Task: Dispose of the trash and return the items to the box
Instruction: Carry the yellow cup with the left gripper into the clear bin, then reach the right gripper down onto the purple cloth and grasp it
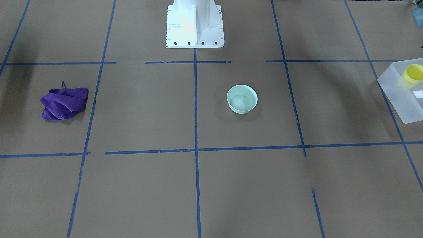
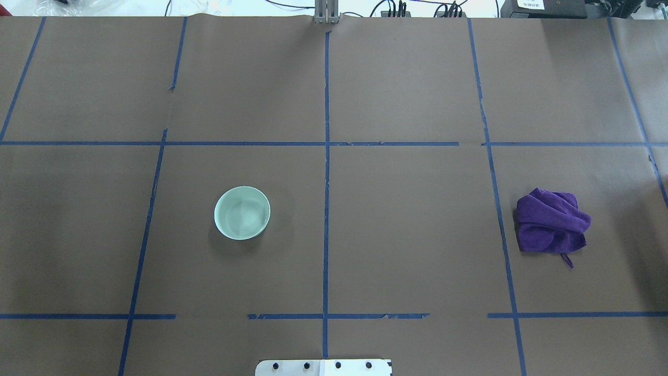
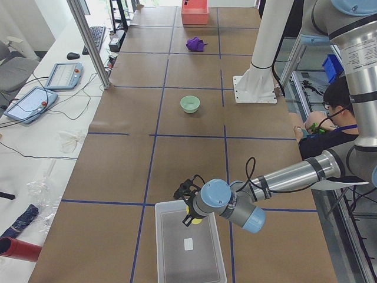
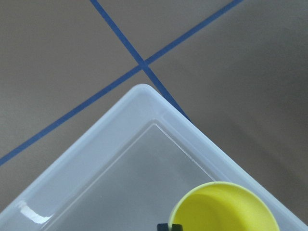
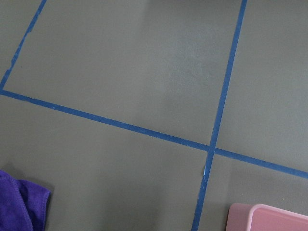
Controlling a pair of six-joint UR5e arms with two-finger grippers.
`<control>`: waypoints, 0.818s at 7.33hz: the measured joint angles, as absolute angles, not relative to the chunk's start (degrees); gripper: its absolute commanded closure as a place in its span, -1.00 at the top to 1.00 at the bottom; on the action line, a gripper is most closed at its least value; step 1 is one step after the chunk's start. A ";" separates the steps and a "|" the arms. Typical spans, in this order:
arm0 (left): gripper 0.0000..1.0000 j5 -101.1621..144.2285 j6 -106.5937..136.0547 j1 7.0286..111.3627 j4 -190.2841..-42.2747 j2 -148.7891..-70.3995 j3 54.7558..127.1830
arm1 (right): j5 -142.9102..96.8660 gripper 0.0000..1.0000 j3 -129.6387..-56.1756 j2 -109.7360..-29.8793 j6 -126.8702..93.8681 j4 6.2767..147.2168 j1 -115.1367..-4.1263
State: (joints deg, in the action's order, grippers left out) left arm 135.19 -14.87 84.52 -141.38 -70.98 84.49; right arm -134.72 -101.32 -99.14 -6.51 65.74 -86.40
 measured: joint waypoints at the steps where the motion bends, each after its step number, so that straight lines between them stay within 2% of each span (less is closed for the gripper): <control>1: 0.99 135.23 -14.81 83.79 -141.55 -70.92 84.48 | -134.86 1.00 -101.38 -99.12 -6.61 65.74 -86.40; 4: 1.00 135.14 -11.13 83.28 -142.68 -72.92 85.98 | -135.46 1.00 -102.91 -98.68 -8.99 62.46 -84.57; 6: 1.00 135.02 -7.88 83.31 -137.76 -78.70 88.28 | -133.45 1.00 -103.37 -97.88 -13.42 55.83 -78.31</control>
